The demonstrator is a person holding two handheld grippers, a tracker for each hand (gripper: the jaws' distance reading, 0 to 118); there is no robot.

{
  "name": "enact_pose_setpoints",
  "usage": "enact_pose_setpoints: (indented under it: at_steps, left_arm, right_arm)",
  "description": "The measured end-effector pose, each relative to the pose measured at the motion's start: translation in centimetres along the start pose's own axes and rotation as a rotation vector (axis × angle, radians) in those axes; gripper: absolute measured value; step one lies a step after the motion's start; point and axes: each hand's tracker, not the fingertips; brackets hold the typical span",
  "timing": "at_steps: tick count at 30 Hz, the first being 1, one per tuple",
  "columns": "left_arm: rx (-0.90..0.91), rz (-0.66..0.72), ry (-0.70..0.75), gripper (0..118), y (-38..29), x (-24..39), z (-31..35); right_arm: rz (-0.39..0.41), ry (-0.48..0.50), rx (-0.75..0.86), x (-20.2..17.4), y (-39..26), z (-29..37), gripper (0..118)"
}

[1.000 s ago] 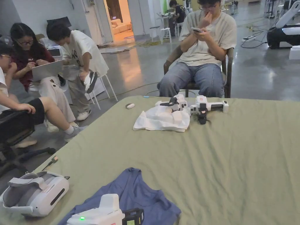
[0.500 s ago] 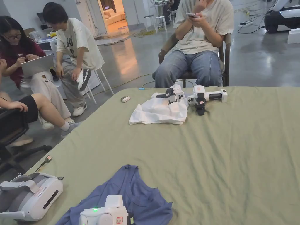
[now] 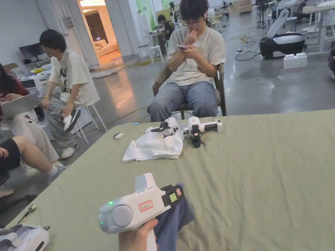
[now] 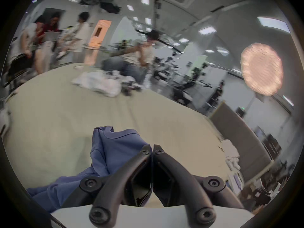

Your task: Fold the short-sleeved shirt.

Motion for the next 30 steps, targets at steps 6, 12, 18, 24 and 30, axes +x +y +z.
enact_pose_setpoints:
  at_steps: [6, 12, 18, 24, 30]
  left_arm:
    - [-0.207, -0.161, -0.293, 0, -8.5, 16.1, -9.0]
    - [-0.503, -0.302, -0.562, 0, -22.1, 27.0, -11.8]
    - [-0.617, -0.228, -0.585, 0, -31.1, 27.1, -8.2]
    - [-0.47, -0.251, -0.518, 78, -26.6, 23.7, -4.4]
    - [0.003, -0.448, -0.285, 78, -14.4, 20.4, 7.2]
  right_arm:
    - [-0.019, -0.108, 0.012, 2.8, -0.8, 3.1, 0]
    - [-0.069, -0.211, -0.022, 5.2, -2.2, 5.4, 0]
    - [-0.061, -0.224, -0.052, 5.6, -3.7, 6.7, 0]
    - [-0.045, -0.171, -0.05, 4.0, -4.0, 6.2, 0]
    - [0.015, -0.085, 0.081, 1.6, -0.6, 5.4, 0]
